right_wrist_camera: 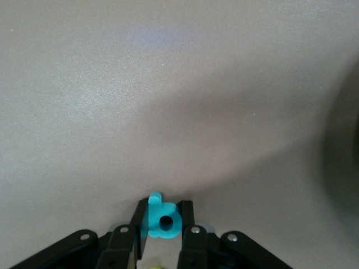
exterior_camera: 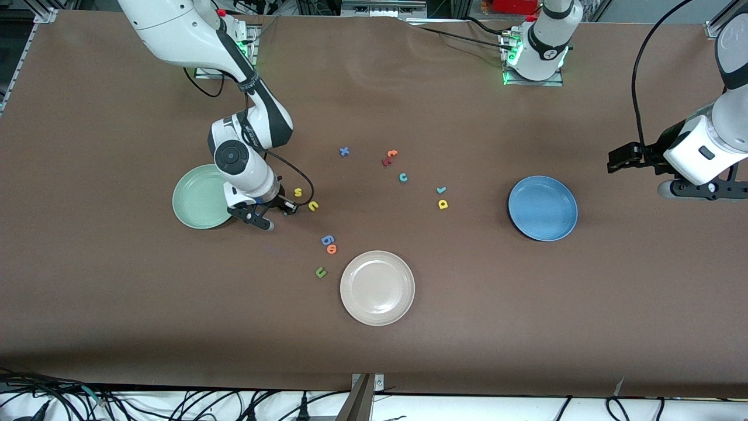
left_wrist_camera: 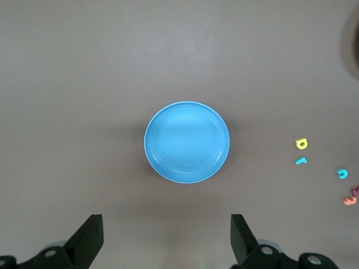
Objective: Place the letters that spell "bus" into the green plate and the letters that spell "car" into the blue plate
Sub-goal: 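Lift the teal b and lower it into the green plate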
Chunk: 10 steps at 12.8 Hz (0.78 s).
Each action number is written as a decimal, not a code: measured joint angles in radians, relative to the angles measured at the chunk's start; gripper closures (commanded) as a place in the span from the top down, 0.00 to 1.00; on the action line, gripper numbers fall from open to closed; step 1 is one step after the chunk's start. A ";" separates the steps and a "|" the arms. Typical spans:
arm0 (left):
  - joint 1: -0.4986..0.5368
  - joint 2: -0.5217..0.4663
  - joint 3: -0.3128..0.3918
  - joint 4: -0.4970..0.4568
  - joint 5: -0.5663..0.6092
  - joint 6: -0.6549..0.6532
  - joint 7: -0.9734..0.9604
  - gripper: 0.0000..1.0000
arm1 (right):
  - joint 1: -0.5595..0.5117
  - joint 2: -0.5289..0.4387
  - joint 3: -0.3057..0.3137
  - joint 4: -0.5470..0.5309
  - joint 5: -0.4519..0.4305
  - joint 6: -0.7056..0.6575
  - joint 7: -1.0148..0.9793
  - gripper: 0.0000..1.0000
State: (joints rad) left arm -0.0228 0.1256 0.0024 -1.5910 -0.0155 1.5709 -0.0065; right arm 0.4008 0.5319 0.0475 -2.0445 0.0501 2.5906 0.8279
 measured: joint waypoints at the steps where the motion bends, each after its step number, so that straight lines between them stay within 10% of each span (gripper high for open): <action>1: 0.000 0.000 0.000 0.000 0.000 0.000 0.000 1.00 | 0.000 0.000 0.000 0.002 0.000 -0.007 0.000 0.00; 10: 0.000 0.000 0.000 0.000 0.000 0.000 0.000 1.00 | -0.084 -0.101 -0.064 0.166 0.000 -0.512 -0.206 0.00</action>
State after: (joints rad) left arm -0.0228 0.1256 0.0024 -1.5910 -0.0155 1.5709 -0.0065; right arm 0.3168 0.4311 -0.0163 -1.8783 0.0501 2.0781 0.6214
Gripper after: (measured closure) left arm 0.000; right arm 0.731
